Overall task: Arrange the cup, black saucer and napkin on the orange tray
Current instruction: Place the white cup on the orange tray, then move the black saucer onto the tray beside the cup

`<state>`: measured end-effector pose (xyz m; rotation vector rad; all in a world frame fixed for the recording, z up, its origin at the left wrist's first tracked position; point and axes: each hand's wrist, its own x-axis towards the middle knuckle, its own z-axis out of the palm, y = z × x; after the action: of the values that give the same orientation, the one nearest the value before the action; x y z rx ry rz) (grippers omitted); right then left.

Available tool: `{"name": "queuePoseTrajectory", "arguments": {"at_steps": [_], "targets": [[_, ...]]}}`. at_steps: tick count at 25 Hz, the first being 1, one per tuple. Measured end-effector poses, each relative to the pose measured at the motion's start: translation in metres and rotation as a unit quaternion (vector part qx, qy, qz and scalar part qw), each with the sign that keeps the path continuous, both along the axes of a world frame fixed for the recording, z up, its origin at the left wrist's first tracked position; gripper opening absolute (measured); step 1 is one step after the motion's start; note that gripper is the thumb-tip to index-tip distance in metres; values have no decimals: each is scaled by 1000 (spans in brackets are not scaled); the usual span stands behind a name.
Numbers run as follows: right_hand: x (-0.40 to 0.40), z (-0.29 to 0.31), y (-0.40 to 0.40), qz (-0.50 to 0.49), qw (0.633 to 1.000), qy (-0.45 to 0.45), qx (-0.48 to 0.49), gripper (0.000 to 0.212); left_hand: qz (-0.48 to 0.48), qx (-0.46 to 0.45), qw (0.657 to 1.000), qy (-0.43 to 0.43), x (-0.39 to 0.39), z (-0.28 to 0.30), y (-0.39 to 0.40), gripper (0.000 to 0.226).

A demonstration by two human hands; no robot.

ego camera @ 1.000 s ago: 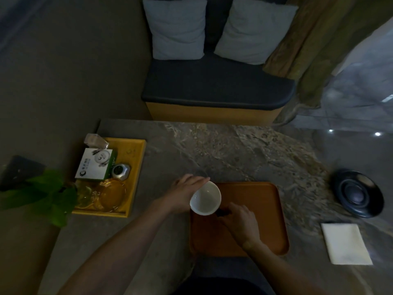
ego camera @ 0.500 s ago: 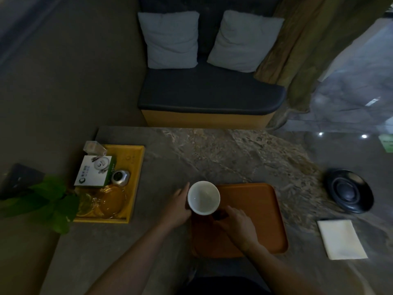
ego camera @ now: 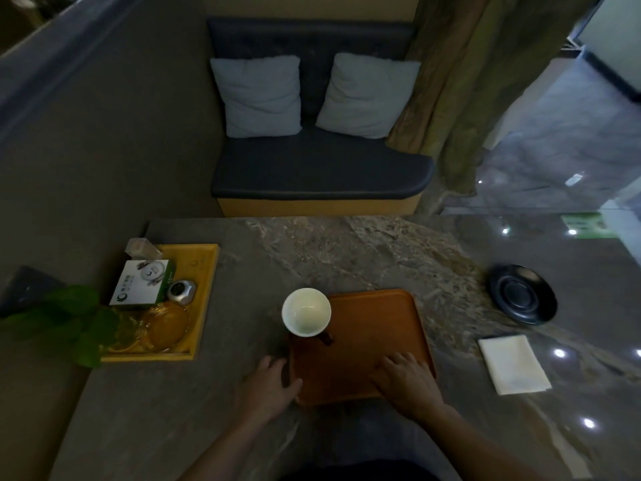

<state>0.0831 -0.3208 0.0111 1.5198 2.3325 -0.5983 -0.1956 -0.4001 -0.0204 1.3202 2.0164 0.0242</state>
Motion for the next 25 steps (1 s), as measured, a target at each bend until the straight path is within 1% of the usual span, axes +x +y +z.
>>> {"name": "queuePoseTrajectory", "arguments": {"at_steps": [4,6,9,13,17,20,22,25], "targets": [[58,7,-11,-14,1000,12,19,40,-36,22,999,26,17,4,-13,53],[91,10,-18,-34,999,19,24,40,-53,38,997,31,31,7,-16,55],[144,11,-32,-40,998,11,46,34,-86,45,994,44,64,14,-15,60],[212,14,-47,-61,997,11,46,30,-160,32,986,16,119,24,-10,56],[268,21,-61,-88,995,7,44,32,-257,-9,966,-2,177,34,16,56],[308,22,-70,-105,994,0,42,33,-337,-23,941,13,216,43,37,55],[329,21,-73,-123,992,-3,36,33,-370,-27,928,30,234,49,51,57],[349,18,-75,-153,988,-2,33,34,-407,-18,912,51,254,52,74,51]]}}
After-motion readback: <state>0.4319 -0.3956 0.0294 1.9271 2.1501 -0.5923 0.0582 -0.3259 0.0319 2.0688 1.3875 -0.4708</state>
